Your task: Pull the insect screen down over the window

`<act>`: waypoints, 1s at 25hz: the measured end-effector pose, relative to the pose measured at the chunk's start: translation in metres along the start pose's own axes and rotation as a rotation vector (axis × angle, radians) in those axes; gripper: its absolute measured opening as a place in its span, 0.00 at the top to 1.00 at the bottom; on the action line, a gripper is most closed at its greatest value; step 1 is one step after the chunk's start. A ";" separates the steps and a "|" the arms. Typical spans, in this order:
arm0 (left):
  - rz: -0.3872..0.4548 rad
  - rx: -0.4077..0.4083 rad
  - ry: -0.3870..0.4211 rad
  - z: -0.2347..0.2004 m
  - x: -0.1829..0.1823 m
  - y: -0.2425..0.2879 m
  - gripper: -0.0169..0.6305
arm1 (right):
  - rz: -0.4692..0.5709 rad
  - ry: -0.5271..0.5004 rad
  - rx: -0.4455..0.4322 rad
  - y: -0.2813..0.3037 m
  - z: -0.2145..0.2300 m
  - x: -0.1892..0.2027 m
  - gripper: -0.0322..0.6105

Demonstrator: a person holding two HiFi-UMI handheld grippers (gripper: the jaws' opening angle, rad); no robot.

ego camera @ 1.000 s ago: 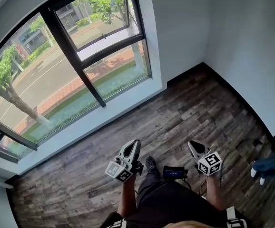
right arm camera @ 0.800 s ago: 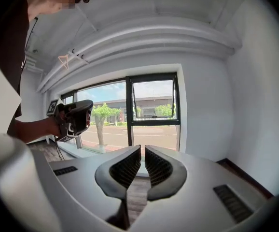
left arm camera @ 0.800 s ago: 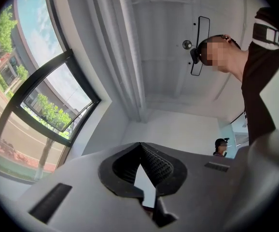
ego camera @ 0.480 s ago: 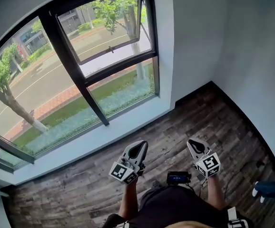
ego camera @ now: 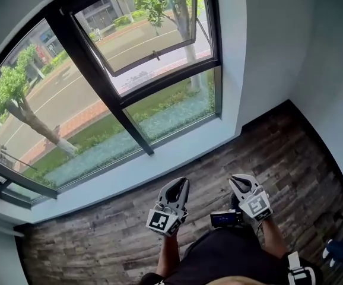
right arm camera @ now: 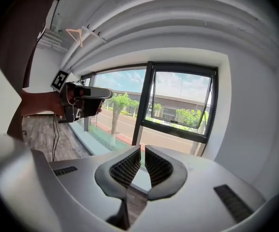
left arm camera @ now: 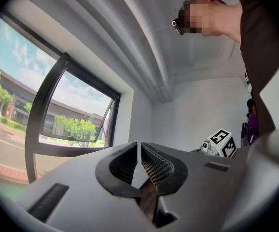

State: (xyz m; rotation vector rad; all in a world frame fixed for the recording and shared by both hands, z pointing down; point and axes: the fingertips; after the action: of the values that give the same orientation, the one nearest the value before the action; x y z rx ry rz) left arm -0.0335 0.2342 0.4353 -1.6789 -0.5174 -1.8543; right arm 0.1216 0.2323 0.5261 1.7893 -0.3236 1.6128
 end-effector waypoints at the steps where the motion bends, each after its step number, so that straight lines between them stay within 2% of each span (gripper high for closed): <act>1: -0.009 -0.027 0.017 -0.009 0.000 0.010 0.95 | 0.003 -0.009 -0.021 0.014 0.008 -0.003 0.93; 4: -0.077 -0.121 0.115 -0.043 0.016 0.046 0.95 | -0.010 -0.087 -0.074 0.057 0.039 -0.012 0.91; 6: -0.085 -0.184 0.164 -0.063 0.013 0.080 0.96 | -0.019 -0.141 -0.106 0.082 0.067 -0.022 0.88; 11: -0.049 -0.240 0.228 -0.088 -0.007 0.158 0.96 | 0.003 -0.210 -0.141 0.117 0.145 -0.059 0.86; 13: -0.040 -0.267 0.208 -0.103 -0.007 0.182 0.96 | 0.007 -0.237 -0.147 0.130 0.174 -0.069 0.86; 14: -0.023 -0.274 0.166 -0.108 -0.009 0.191 0.96 | 0.004 -0.247 -0.151 0.137 0.186 -0.071 0.86; 15: 0.014 -0.275 0.091 -0.112 -0.014 0.198 0.96 | 0.000 -0.256 -0.153 0.143 0.196 -0.071 0.86; 16: 0.078 -0.266 -0.018 -0.116 -0.022 0.204 0.95 | -0.004 -0.263 -0.153 0.148 0.205 -0.072 0.86; 19: 0.381 -0.156 -0.428 -0.132 -0.046 0.214 0.95 | 0.001 -0.256 -0.155 0.161 0.227 -0.076 0.86; 21: 0.583 -0.089 -0.622 -0.150 -0.055 0.220 0.92 | 0.001 -0.239 -0.166 0.174 0.239 -0.074 0.86; 23: 0.699 -0.056 -0.701 -0.171 -0.060 0.228 0.75 | -0.005 -0.224 -0.175 0.191 0.247 -0.074 0.86; 24: 0.715 -0.037 -0.696 -0.181 -0.062 0.235 0.57 | -0.003 -0.216 -0.176 0.200 0.250 -0.078 0.86; 25: 0.707 -0.018 -0.661 -0.189 -0.064 0.243 0.46 | 0.003 -0.211 -0.174 0.207 0.254 -0.084 0.86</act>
State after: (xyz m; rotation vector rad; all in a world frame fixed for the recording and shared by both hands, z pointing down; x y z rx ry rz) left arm -0.0183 -0.0595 0.3242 -2.1153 -0.1100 -0.7965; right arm 0.1758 -0.1018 0.5179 1.8262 -0.5467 1.3557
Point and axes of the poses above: the fingertips, and each gripper's own axes: y forward along the fingers, z to its right, x out of its underside, and after that the axes turned 14 degrees about y, right-handed
